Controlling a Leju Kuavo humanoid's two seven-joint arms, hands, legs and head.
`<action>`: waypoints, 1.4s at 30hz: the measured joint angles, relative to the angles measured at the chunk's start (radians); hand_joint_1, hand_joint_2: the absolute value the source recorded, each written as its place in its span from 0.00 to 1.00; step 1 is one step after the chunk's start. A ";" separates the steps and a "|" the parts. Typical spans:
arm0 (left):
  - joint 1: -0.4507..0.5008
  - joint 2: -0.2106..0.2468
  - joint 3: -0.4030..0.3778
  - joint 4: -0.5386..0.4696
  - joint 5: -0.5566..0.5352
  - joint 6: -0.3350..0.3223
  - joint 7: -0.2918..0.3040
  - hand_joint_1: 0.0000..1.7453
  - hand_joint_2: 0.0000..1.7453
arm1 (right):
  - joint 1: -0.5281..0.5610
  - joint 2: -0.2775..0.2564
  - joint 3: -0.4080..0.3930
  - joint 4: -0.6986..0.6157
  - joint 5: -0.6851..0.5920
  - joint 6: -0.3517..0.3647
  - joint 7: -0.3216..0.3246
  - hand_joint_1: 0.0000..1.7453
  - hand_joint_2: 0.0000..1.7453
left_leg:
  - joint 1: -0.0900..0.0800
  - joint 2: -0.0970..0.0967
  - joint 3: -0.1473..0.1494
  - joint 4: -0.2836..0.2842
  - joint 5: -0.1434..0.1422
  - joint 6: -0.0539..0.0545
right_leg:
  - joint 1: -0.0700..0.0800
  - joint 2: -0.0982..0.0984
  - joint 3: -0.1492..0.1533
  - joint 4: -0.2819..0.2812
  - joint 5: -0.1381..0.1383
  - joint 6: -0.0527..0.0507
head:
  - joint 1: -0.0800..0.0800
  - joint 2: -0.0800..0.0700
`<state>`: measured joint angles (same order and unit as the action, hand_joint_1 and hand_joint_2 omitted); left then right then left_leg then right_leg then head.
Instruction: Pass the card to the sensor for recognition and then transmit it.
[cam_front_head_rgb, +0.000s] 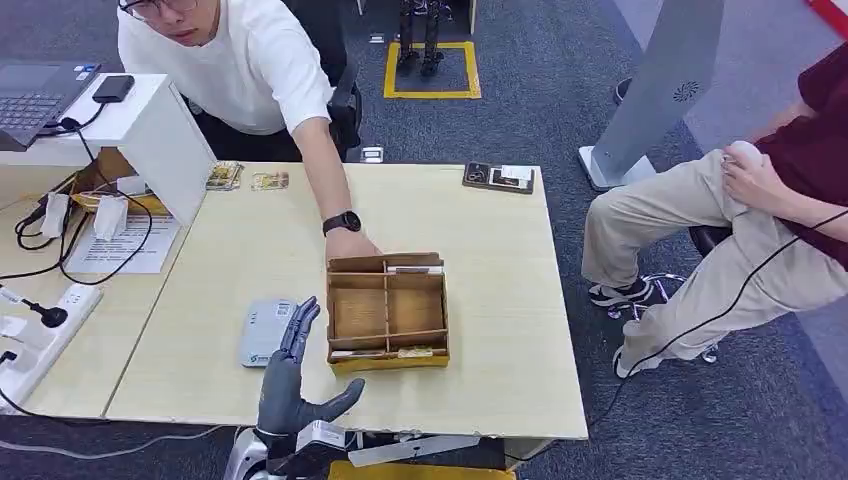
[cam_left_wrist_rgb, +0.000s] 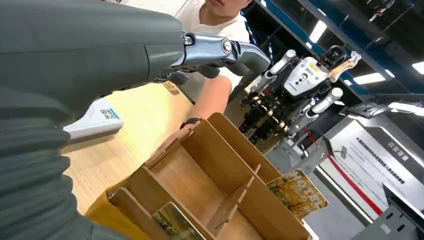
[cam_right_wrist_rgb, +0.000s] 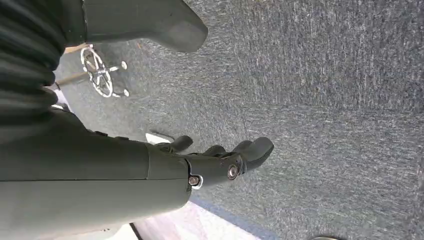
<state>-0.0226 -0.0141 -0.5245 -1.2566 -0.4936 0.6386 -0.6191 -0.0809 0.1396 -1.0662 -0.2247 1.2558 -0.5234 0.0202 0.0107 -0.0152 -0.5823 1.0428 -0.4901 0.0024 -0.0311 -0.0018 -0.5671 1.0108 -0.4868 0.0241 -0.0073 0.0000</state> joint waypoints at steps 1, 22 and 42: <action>0.000 0.000 0.000 0.002 0.000 0.000 0.000 0.00 1.00 | 0.000 0.000 0.000 0.000 0.000 0.000 0.000 0.00 1.00 | 0.000 0.000 0.000 0.000 0.000 0.000 | 0.000 0.000 0.000 0.000 0.000 0.000 | 0.000 0.000; -0.018 -0.058 0.097 0.101 -0.604 0.053 0.008 0.00 1.00 | -0.003 0.000 0.002 0.000 0.019 0.014 0.010 0.00 1.00 | 0.000 0.000 0.000 0.000 0.000 0.000 | 0.000 0.000 0.000 0.000 0.000 0.000 | 0.000 0.000; 0.021 -0.258 0.415 0.021 -0.858 0.055 -0.058 0.00 1.00 | -0.005 0.000 0.005 0.000 0.017 0.013 0.018 0.00 1.00 | 0.000 0.000 0.000 0.000 0.000 0.000 | 0.000 0.000 0.000 0.000 0.000 0.000 | 0.000 0.000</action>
<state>-0.0018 -0.2720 -0.1092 -1.2356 -1.3516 0.6931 -0.6771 -0.0855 0.1396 -1.0609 -0.2243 1.2726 -0.5104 0.0385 0.0108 -0.0155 -0.5823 1.0427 -0.4901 0.0024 -0.0311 -0.0021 -0.5668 1.0109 -0.4868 0.0241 -0.0073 0.0000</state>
